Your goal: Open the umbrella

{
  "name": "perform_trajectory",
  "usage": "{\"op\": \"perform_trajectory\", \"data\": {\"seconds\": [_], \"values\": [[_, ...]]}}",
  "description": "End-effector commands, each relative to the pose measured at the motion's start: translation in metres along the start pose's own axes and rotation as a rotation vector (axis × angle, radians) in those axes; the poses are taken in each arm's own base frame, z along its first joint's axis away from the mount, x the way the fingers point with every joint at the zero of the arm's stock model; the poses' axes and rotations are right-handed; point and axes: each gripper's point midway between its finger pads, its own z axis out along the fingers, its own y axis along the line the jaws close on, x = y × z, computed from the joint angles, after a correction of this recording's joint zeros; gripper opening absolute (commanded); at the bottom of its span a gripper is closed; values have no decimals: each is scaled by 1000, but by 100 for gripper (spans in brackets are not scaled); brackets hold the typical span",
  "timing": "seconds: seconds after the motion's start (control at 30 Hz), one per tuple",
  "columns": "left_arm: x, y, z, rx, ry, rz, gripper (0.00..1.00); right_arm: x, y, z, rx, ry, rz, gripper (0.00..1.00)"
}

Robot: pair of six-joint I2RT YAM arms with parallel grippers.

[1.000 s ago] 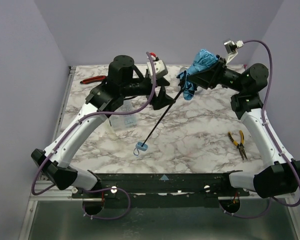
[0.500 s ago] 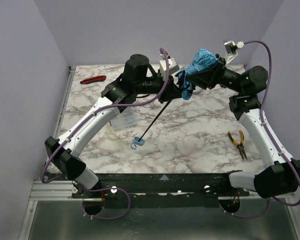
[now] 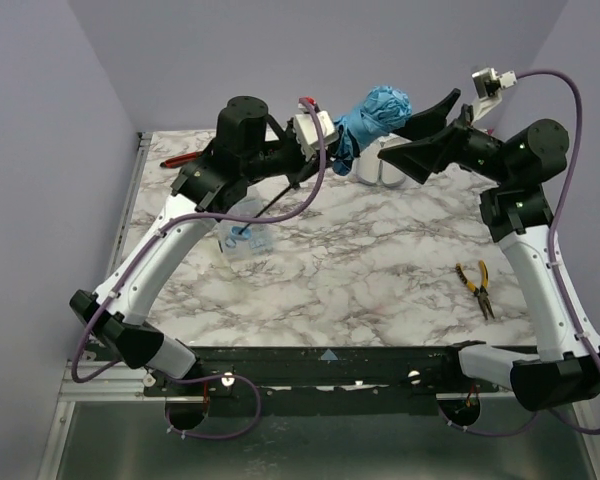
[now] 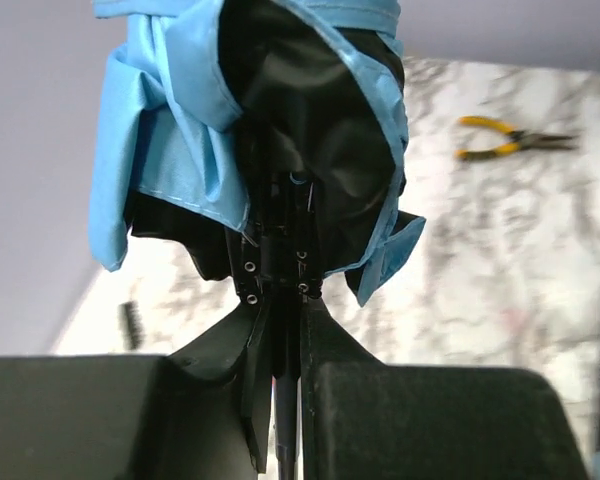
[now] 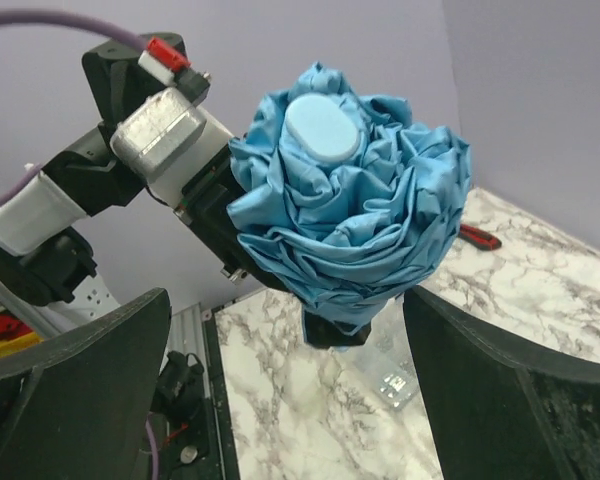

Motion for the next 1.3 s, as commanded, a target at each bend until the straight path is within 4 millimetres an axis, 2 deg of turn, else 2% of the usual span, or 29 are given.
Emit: {"op": "perform_trajectory", "data": {"seconds": [0.0,0.03,0.17,0.27,0.3,0.43,0.5,0.63,0.73,0.83,0.97,1.27], "values": [[-38,41,-48,-244,-11,396,0,-29,16,-8,43,-24,-92,100],[-41,49,-55,-291,-4,477,0,-34,17,-9,52,-25,-102,100],[-30,72,-70,-422,72,791,0,-44,26,-9,38,-1,-137,100],[-19,77,-74,-496,105,1056,0,-42,33,-9,-6,59,-148,100],[-13,79,-73,-515,119,1123,0,-40,29,-8,1,83,-150,100],[-12,73,-74,-596,101,1424,0,-8,0,-12,61,221,-116,95],[-9,69,-73,-600,101,1511,0,9,-5,-15,49,284,-63,92],[4,55,-64,-533,104,1564,0,42,-8,-20,18,368,26,85],[16,46,-55,-480,113,1590,0,65,-15,-21,27,414,61,71],[25,37,-46,-413,118,1584,0,82,-21,-17,22,461,61,64],[31,28,-38,-361,115,1585,0,93,-17,-9,-28,482,99,60],[30,25,-32,-343,118,1554,0,124,-10,-3,-55,560,76,51]]}}
